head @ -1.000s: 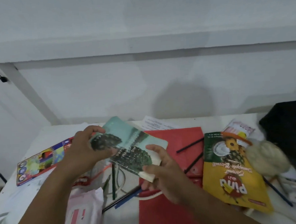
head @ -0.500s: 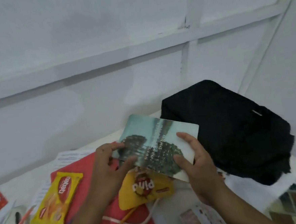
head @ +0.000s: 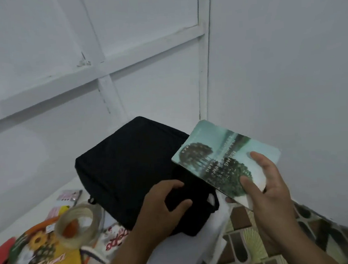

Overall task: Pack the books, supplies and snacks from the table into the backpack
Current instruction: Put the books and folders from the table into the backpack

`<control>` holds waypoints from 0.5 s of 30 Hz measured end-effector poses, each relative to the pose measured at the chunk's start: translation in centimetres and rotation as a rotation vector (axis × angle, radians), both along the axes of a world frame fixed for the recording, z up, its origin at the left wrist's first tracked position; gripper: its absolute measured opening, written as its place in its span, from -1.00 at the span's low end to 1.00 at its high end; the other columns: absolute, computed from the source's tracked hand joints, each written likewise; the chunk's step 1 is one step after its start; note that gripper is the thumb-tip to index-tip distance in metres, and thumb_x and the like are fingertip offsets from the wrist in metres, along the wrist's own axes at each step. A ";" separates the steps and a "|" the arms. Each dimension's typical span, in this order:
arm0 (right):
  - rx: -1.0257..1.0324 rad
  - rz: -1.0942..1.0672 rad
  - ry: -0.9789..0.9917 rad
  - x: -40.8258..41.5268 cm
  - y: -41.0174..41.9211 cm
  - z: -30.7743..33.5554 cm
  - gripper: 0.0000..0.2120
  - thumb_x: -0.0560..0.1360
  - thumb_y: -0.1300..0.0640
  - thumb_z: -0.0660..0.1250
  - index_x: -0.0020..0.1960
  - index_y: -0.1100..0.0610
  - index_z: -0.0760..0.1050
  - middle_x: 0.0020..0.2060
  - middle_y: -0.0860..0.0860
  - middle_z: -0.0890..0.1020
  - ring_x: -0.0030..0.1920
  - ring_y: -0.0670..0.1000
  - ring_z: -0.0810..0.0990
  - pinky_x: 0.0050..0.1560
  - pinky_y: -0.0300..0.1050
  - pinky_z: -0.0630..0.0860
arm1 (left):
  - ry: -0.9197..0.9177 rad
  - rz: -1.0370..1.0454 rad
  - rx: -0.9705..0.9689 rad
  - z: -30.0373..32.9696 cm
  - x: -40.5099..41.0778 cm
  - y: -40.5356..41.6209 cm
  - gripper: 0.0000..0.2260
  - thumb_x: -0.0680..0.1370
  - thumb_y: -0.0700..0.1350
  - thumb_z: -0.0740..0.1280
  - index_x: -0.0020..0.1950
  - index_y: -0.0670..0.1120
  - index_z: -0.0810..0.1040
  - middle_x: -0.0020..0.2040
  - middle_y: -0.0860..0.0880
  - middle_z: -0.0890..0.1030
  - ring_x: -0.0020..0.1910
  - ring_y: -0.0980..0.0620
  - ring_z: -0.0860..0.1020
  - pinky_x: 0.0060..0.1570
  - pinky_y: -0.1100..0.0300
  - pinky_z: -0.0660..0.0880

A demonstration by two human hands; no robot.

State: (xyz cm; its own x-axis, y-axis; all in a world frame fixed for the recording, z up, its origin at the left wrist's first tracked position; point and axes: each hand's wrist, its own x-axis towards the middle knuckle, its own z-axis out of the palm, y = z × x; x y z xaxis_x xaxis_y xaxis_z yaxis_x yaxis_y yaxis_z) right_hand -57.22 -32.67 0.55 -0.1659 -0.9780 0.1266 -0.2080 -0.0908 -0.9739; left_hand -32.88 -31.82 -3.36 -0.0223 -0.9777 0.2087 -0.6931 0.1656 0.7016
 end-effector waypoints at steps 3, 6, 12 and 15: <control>0.005 -0.032 -0.015 -3.1 -1.1 -0.4 -0.53 0.57 0.13 0.35 0.32 -0.34 0.38 0.29 -0.45 0.39 0.40 -0.16 0.35 0.42 0.04 0.34 | -0.108 0.004 0.067 -1.4 -2.4 -1.9 -0.60 0.49 0.05 0.47 0.30 0.11 0.53 0.20 0.23 0.54 0.20 0.28 0.46 0.27 0.24 0.44; 0.010 -0.015 -0.025 -5.3 -1.7 -0.6 -0.53 0.57 0.11 0.35 0.31 -0.36 0.38 0.32 -0.41 0.39 0.35 -0.24 0.39 0.40 0.02 0.33 | 0.019 0.137 0.005 -1.4 -3.4 -2.6 -0.71 0.50 -0.19 0.48 0.16 0.11 0.60 0.04 0.28 0.60 0.07 0.42 0.54 0.15 0.32 0.51; 0.066 0.015 -0.109 -6.1 -2.5 -2.1 -0.52 0.54 0.15 0.39 0.30 -0.34 0.43 0.31 -0.16 0.52 0.30 0.06 0.53 0.28 0.20 0.52 | 0.009 0.314 -0.307 1.1 0.7 -4.0 -0.69 0.54 -0.37 0.35 0.07 0.04 0.49 -0.01 0.11 0.59 0.04 0.20 0.59 0.08 0.32 0.50; 0.084 0.090 -0.137 -4.6 -2.9 -2.5 -0.52 0.55 0.18 0.38 0.27 -0.35 0.44 0.25 -0.24 0.52 0.24 0.02 0.55 0.18 0.12 0.59 | -0.143 0.287 -0.332 2.1 3.8 -4.7 -0.62 0.50 -0.51 0.26 -0.06 -0.04 0.66 0.09 0.00 0.60 0.10 0.12 0.54 0.18 0.29 0.46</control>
